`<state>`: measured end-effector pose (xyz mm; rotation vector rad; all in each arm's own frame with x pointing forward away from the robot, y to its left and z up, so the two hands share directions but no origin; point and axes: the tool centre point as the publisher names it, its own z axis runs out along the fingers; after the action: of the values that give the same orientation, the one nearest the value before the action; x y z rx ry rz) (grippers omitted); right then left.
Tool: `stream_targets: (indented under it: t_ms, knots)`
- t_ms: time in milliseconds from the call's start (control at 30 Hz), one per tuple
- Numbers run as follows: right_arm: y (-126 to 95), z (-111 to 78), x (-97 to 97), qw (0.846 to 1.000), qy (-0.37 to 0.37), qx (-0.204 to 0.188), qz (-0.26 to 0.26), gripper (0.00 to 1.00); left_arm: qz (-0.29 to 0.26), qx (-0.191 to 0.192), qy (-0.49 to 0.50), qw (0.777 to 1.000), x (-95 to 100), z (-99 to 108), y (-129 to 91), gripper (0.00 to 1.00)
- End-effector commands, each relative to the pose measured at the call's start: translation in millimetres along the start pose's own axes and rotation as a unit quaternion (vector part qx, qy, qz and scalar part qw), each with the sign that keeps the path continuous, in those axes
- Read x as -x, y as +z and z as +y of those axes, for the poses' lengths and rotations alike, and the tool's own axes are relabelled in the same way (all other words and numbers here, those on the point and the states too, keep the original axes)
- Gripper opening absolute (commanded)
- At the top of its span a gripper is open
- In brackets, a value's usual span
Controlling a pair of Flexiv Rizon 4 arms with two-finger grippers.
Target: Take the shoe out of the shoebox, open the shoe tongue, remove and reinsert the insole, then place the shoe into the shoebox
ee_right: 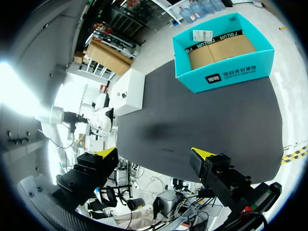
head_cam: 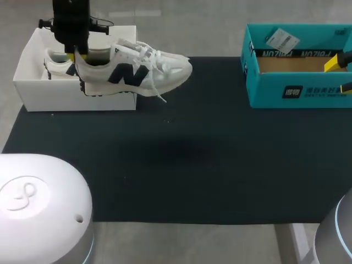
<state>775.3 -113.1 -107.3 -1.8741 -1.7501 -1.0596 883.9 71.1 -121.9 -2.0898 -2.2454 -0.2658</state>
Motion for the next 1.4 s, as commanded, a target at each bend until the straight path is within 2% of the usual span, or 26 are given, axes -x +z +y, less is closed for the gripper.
stream_targets:
  t_ms: [33, 100, 267, 433, 500, 667, 1100, 1400]
  knots:
    - [0.5, -0.5, 0.0, 1.0, 0.001, 0.0, -0.001, 1.0, 0.002, 0.071, 0.014, 0.997, 26.7, -15.0, 10.6, 0.0]
    - [0.5, -0.5, 0.0, 1.0, 0.001, 0.0, -0.001, 1.0, -0.01, 0.067, 0.029, 0.997, 43.5, -21.5, 17.4, 0.0]
    - [0.5, -0.5, 0.0, 1.0, 0.001, 0.0, -0.001, 1.0, 0.004, 0.056, 0.069, 0.996, 90.0, -37.3, 35.9, 0.0]
    - [0.5, -0.5, 0.0, 1.0, 0.001, 0.0, -0.001, 1.0, 0.002, 0.028, 0.073, 0.997, 118.9, -50.2, 58.9, 0.0]
    - [0.5, -0.5, 0.0, 1.0, 0.001, 0.0, -0.001, 1.0, 0.026, 0.029, 0.069, 0.997, 131.6, -57.9, 67.5, 0.0]
    - [0.5, -0.5, 0.0, 1.0, 0.001, 0.0, -0.001, 1.0, 0.017, 0.006, 0.086, 0.996, 159.3, -75.1, 87.0, 0.0]
    - [0.5, -0.5, 0.0, 1.0, 0.001, 0.0, -0.001, 1.0, 0.013, 0.017, 0.066, 0.998, 192.9, -99.4, 97.3, 0.0]
    - [0.5, -0.5, 0.0, 1.0, 0.001, 0.0, -0.001, 1.0, 0.009, 0.028, 0.061, 0.998, 196.0, -100.2, 78.8, 0.0]
